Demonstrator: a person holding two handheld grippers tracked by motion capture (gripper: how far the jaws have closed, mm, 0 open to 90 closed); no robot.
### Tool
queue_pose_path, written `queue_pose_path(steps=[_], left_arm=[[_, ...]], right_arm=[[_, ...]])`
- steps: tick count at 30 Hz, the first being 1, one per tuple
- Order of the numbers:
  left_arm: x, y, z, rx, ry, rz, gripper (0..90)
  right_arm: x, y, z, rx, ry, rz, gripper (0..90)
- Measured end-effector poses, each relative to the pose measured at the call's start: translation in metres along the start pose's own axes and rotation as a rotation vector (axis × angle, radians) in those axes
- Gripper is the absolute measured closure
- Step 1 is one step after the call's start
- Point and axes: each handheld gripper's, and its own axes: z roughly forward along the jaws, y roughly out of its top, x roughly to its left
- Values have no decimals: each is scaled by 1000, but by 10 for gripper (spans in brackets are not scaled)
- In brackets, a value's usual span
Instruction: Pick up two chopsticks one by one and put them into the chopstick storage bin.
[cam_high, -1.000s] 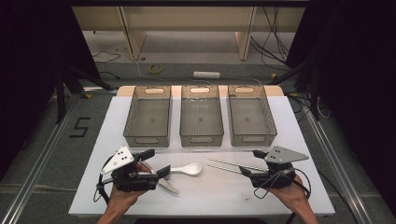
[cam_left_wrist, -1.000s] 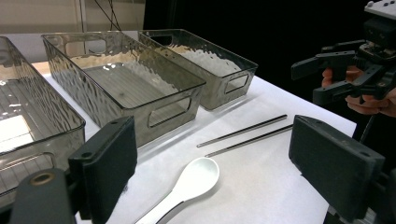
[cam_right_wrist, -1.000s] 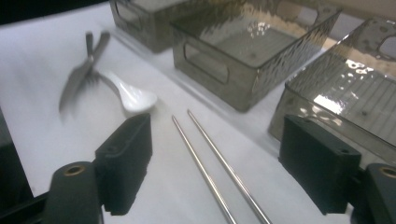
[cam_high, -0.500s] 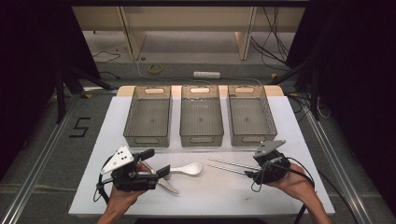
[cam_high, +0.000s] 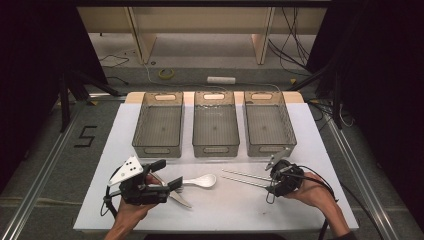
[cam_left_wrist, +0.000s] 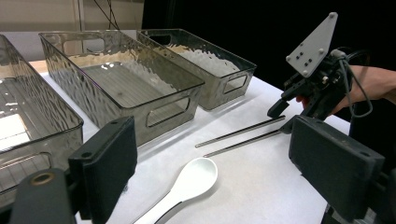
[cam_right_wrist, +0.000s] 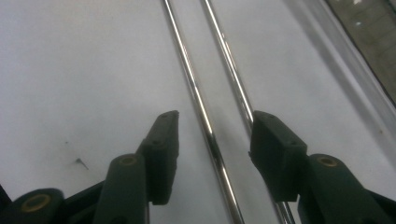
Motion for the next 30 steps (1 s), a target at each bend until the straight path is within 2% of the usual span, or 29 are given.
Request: queue_pose_path(steps=[5,9,13,25,30], left_arm=[[0,0,0,1,-2,2,149],[0,0,0,1,-3,3,149],[0,0,1,2,-3,3,149],[1,0,1,9,-8,7,150],[1,0,1,7,-8,4,150]], right_arm=[[0,4,7,53,-11,-29,576],[-2,5,11,74,-4,-44,622],[-4,7,15,108,8,-41,662],[-5,12,20,161,50,-60,778],[-3,16,21,189,46,-81,796]])
